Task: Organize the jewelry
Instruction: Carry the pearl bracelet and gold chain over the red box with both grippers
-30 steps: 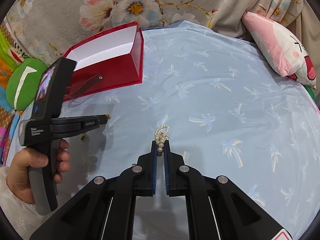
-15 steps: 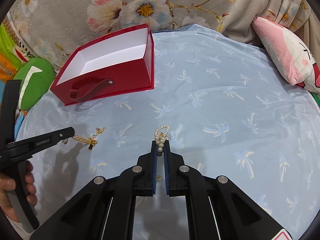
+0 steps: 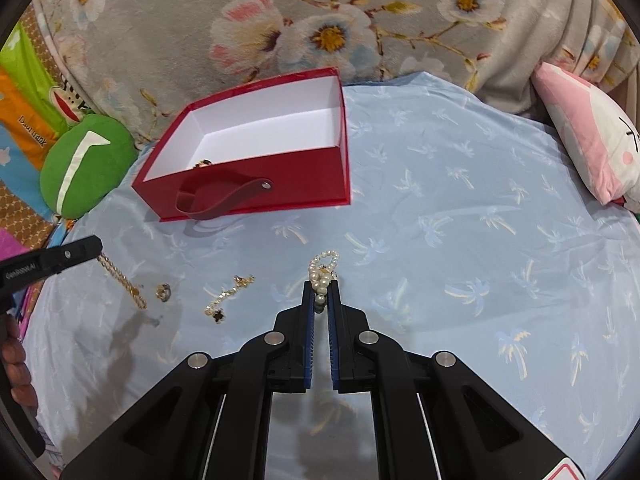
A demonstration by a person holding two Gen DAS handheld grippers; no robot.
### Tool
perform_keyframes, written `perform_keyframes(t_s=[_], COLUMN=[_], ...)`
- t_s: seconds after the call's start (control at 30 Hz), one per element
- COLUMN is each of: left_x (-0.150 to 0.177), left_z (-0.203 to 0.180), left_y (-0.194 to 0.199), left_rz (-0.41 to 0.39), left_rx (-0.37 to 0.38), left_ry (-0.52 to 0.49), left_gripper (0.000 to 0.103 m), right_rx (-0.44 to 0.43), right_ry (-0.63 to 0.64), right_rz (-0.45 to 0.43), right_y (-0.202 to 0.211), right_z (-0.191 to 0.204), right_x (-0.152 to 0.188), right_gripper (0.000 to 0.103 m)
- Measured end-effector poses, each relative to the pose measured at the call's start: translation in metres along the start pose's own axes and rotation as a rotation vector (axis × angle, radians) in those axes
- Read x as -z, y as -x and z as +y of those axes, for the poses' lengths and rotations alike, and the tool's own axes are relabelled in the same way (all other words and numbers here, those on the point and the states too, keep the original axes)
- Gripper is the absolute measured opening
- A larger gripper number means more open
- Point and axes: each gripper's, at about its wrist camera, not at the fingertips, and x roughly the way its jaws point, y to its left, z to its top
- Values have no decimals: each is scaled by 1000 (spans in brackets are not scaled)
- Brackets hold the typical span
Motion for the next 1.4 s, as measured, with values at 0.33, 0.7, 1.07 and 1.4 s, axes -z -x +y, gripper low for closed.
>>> perform_keyframes(t_s=[0.33,0.7,1.07,1.4], left_x=[-42,-96,-163,-204], left_z=[2,2,-3,0], left_y=[41,53,22,-47], left_rz=[-132,-234,-282,-233], left_rx=[-6,-37,-59,-89], left_ry=[-4,-44,-66,-66], left_gripper=[2,2,2,2], right_rx=[-52,-94,-92,-79], right_ry=[48,99,113,98], right_rz=[-79,-194,-257,-192], right_y=[19,27,5,-60], right_z=[32,61,74,74], right_x=[-33,-94,-160,-197], right_gripper=[5,5,5,5])
